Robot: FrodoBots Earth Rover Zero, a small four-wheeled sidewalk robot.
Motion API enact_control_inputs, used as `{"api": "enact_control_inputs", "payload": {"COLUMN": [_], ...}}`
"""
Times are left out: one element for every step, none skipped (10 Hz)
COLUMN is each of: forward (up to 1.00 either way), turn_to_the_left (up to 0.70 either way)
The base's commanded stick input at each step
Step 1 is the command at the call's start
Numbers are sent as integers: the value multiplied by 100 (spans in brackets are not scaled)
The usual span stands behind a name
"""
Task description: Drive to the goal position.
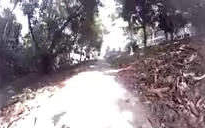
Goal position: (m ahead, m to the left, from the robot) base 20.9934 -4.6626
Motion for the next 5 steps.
{"api": "enact_control_inputs", "payload": {"forward": [70,57,50,50,50], "turn_to_the_left": [0,0,0,0,0]}}
